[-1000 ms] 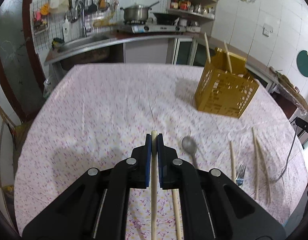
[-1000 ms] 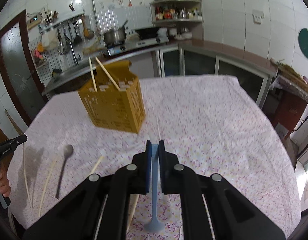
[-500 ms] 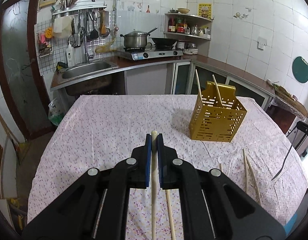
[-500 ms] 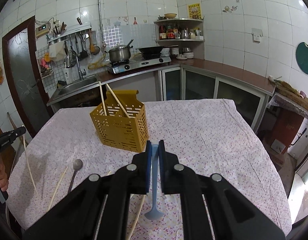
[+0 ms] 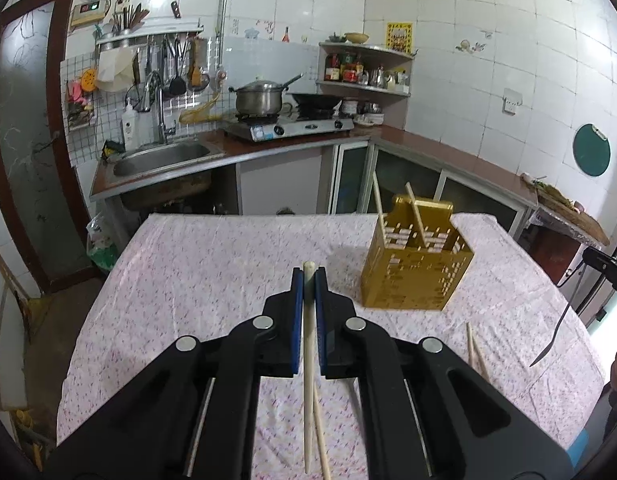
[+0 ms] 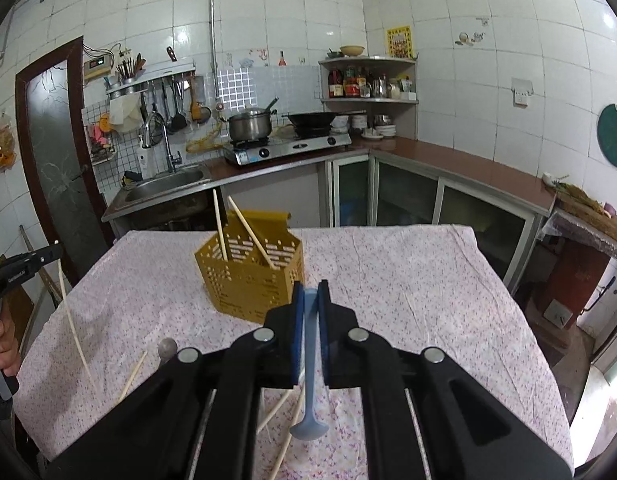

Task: Organize utensils
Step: 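Lift the chopstick and blue spoon in both grippers over the caddy, then open both grippers to drop the chopstick and blue spoon into the caddy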

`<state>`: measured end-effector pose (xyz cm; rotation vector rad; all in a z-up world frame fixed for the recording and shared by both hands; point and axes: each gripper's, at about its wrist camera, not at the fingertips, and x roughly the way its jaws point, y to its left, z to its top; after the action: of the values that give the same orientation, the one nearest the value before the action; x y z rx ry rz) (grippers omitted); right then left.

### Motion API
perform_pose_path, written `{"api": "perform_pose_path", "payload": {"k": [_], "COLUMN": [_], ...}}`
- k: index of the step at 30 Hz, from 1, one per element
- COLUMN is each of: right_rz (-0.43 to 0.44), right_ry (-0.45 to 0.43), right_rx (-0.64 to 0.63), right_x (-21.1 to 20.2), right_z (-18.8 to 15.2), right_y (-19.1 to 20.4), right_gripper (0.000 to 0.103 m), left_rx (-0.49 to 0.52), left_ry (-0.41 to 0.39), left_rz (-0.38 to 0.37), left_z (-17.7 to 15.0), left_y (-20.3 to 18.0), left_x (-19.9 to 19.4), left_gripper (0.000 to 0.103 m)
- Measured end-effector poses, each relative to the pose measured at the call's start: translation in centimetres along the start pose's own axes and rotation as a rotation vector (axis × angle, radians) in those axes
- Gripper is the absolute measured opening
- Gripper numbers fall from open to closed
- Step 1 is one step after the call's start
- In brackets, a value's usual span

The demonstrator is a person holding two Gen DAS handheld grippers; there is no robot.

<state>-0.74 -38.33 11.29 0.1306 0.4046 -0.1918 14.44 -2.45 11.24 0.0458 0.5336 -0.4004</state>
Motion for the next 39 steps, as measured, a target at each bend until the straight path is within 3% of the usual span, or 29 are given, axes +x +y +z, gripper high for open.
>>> {"api": "perform_pose_path", "payload": {"k": [10,22,33,39], "right_rz": [0.014,0.062,0.089,0.092], "right_ry": [-0.102,-0.153,-0.139,-0.131], "right_rx": [-0.033,-0.069,-0.082,-0.080], "right_x": [1.3,6.3,10.2,11.8], "right_z": [6.1,12.4,14.0,14.2], "right_y": [1.6,3.2,4.1,4.1], "right_gripper": [0.007,0.007,0.007,0.007], "left_rx": [0.025,0.016,-0.028,-0.030], "left_ry": [-0.123,-0.210,-0.217,-0.197], "left_rz": [-0.071,-0.155,-0.169,-0.167], "left_z": [7.7,15.3,18.2,17.8], "left_y": [-3.6,-8.6,-9.6,-9.5], "left_x": [0.5,5.5,10.9,13.3], "left_gripper": [0.004,0.004,0.004,0.004]}}
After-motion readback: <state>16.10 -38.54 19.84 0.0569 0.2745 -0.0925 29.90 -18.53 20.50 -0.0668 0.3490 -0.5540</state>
